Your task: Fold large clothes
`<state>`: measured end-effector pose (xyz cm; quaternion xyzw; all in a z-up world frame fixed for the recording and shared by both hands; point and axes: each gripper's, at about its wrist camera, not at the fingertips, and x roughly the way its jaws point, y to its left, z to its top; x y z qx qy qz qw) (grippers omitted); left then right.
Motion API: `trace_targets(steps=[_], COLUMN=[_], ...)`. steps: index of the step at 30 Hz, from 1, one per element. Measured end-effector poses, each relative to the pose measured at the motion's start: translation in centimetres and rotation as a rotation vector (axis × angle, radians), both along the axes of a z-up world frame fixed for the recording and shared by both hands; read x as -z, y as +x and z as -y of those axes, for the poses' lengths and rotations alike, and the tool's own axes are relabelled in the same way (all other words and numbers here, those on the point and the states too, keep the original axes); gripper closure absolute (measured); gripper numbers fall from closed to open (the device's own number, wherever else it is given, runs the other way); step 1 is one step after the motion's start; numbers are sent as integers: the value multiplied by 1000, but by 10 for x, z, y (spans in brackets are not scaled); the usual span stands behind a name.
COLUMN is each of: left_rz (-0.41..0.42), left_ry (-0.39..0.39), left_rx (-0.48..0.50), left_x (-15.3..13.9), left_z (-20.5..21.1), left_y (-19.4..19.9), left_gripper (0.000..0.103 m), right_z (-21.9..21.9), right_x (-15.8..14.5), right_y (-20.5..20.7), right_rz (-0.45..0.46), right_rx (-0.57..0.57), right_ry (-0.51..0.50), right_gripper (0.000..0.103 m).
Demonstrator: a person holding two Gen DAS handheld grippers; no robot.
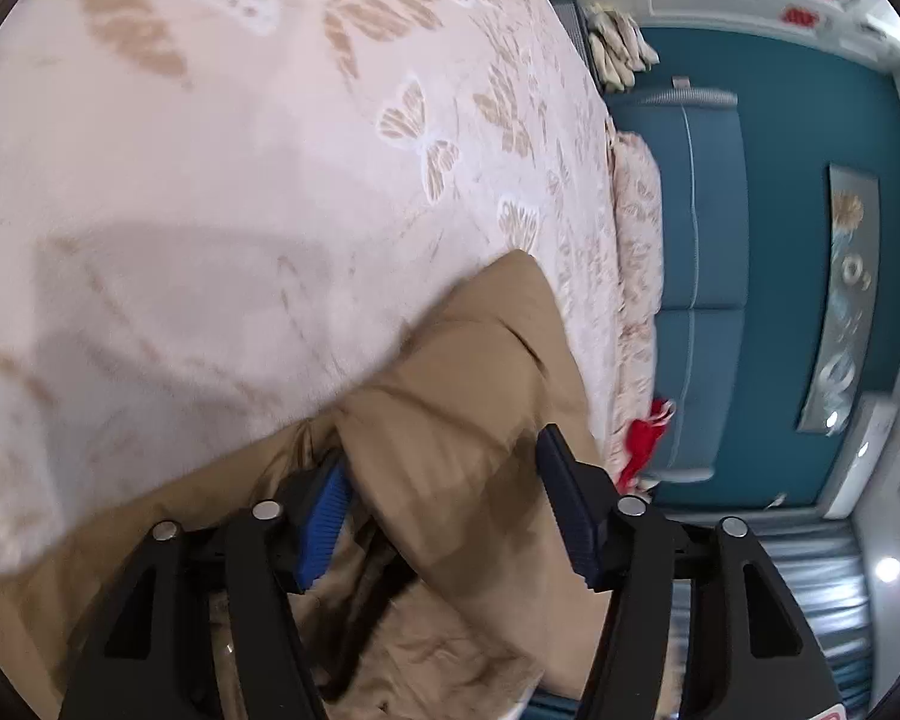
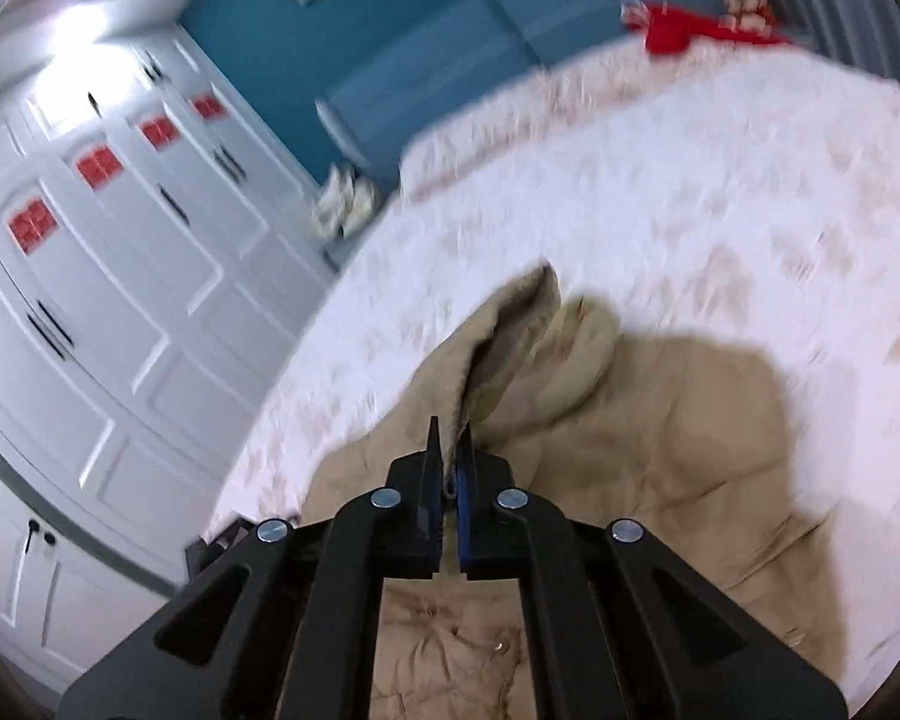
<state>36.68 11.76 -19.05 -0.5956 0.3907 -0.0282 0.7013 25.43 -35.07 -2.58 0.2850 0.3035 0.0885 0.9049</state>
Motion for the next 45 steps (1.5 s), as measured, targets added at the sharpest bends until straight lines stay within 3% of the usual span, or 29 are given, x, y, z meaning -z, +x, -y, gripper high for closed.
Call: trace_targets(steps=[1, 2, 4, 6, 11, 13, 14, 17, 19, 21, 23, 27, 31, 34, 37, 42, 45], left_rz=[-8, -13, -1, 9, 16, 18, 15, 1, -9, -6, 31, 160, 247, 232, 120, 142, 134], left_ry=[75, 169, 280, 372, 457, 548, 614, 698, 732, 802, 875, 949, 967, 925, 932, 1071, 1098], left_rx=[34, 62, 95, 122, 141, 155, 166, 182, 194, 200, 213, 255, 383, 470, 550, 574, 573], left_x=[-2, -4, -6, -5, 2, -1, -4, -11, -17, -31, -52, -95, -118, -104, -60, -40, -27], left_z=[5, 10, 13, 20, 21, 27, 34, 41, 41, 45, 55, 89, 139, 161, 175, 188, 192], left_y=[2, 1, -4, -5, -9, -8, -9, -16, -24, -36, -46, -45, -8, 4, 11, -7, -15], left_gripper=[70, 81, 87, 91, 93, 93, 91, 90, 89, 87, 87, 81, 73, 73, 73, 72, 72], right_z=[5, 13, 28, 24, 8, 5, 5, 7, 13, 12, -1, -52, -74, -84, -93, -103, -105], right_x=[8, 38, 102, 138, 147, 147, 143, 129, 116, 104, 93, 73, 65, 77, 106, 135, 144], right_y=[-2, 2, 5, -1, 3, 7, 5, -17, -36, -49, -50, -28, 11, 28, 29, 16, 11], right_rz=[-22, -121, -303, -354, -352, -355, -350, -329, -315, -291, -259, -200, -170, -217, -287, -329, -325], right_rx=[25, 58, 91, 90, 85, 73, 76, 124, 206, 257, 219, 84, 40, -17, -59, -87, -94], right_ry=[-54, -129, -112, -143, -251, -293, -309, -307, -332, -341, -335, -410, -422, -335, -325, -335, -350], right_gripper=[101, 101, 101, 102, 101, 101, 99, 88, 66, 66, 71, 77, 77, 77, 78, 79, 80])
